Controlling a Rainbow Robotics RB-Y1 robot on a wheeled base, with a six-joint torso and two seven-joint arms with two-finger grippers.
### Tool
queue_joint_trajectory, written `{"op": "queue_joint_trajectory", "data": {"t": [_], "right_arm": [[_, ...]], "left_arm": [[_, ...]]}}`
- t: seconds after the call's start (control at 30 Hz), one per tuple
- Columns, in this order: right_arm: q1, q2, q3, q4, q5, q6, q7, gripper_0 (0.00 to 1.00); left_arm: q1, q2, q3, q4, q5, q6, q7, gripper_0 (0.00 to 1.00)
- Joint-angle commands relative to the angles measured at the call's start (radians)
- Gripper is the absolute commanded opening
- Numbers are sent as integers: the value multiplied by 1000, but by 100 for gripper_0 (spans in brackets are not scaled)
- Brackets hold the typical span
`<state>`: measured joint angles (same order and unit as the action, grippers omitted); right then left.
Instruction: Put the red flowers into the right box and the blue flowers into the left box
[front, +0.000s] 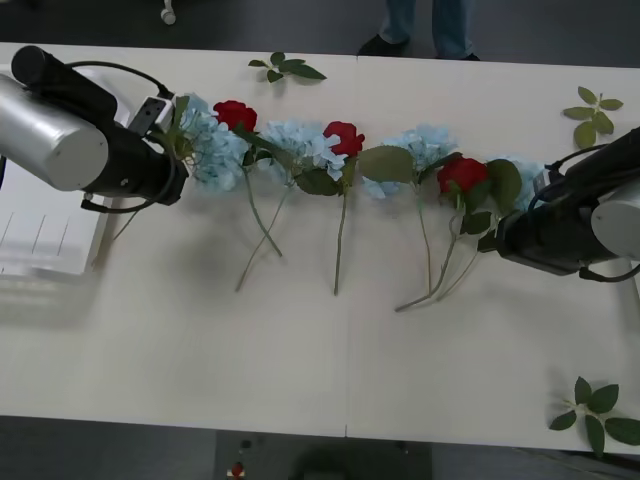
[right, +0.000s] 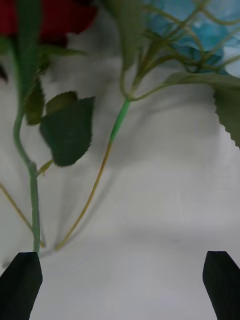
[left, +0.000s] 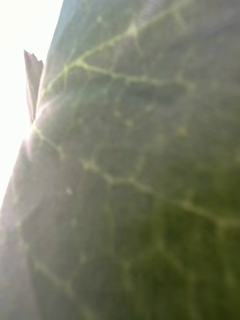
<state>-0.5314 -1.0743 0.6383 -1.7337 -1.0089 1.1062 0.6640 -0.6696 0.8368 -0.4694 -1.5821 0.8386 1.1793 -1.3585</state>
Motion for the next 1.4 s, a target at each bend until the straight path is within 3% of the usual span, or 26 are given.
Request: {"op": "queue_joint_trajectory", "data": {"t": [0.03, 0.17, 0.43, 0.6, 0.77, 1.03, 1.27, 1.4], "right_arm": [[60, 77, -115, 71, 39, -25, -104, 95], [106, 137, -210, 112, 61, -26, -112, 94], [139, 165, -221, 121, 115, -25, -115, 95], [148, 235, -221, 155, 210, -22, -119, 94], [148, 307, -270, 167, 282, 26, -129, 94], [148, 407, -315, 174, 398, 52, -135, 95], [148, 436, -313, 181, 428, 53, -133, 95], [146, 465, -313, 204, 467, 53, -129, 95]], "left_arm": [[-13, 24, 81, -61, 54, 56, 29, 0], [-7, 24, 175, -108, 65, 118, 19, 0], [-7, 18, 379, -147, 145, 255, -37, 0], [-8, 15, 538, -147, 149, 402, -174, 0], [-2, 16, 647, -145, 128, 456, -232, 0], [97, 81, 778, -145, 31, 399, -202, 0], [286, 191, 782, -56, 23, 126, -59, 0], [301, 199, 767, 48, 14, 36, -56, 0]]}}
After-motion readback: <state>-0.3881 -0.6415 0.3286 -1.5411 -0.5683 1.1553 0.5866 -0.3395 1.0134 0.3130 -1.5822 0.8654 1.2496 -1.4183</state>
